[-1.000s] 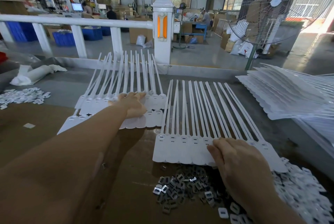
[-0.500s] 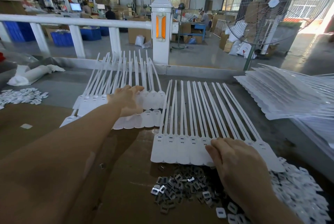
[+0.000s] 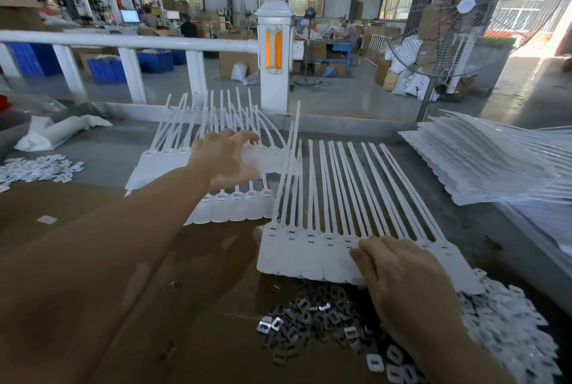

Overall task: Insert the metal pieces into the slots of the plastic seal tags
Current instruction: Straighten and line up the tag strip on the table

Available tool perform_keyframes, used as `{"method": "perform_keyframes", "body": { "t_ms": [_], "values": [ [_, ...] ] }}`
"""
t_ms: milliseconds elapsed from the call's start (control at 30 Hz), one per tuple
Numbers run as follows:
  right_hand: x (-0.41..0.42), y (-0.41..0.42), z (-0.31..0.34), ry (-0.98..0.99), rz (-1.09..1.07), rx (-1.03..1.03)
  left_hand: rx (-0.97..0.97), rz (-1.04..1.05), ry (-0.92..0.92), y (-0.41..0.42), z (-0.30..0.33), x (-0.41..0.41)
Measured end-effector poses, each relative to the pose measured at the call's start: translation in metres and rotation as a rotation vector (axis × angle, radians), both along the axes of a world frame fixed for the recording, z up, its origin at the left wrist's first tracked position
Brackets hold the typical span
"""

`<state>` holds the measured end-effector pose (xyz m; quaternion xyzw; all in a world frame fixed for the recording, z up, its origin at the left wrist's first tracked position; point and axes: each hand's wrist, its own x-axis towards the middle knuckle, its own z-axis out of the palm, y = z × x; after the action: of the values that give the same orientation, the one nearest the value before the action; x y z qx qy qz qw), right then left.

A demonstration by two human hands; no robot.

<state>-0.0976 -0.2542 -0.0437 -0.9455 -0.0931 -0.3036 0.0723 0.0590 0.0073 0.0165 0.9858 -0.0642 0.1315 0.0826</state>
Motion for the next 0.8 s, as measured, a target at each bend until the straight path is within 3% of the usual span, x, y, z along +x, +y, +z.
{"method": "perform_keyframes", "body": {
  "t_ms": [167,800],
  "values": [
    [-0.001,0.0,0.0,-0.004,0.003,0.016,0.043,0.0,0.006,-0.011,0.007,-0.01],
    [-0.004,-0.001,0.0,-0.006,0.011,0.04,-0.135,-0.071,-0.082,-0.011,0.059,-0.021]
  ]
}}
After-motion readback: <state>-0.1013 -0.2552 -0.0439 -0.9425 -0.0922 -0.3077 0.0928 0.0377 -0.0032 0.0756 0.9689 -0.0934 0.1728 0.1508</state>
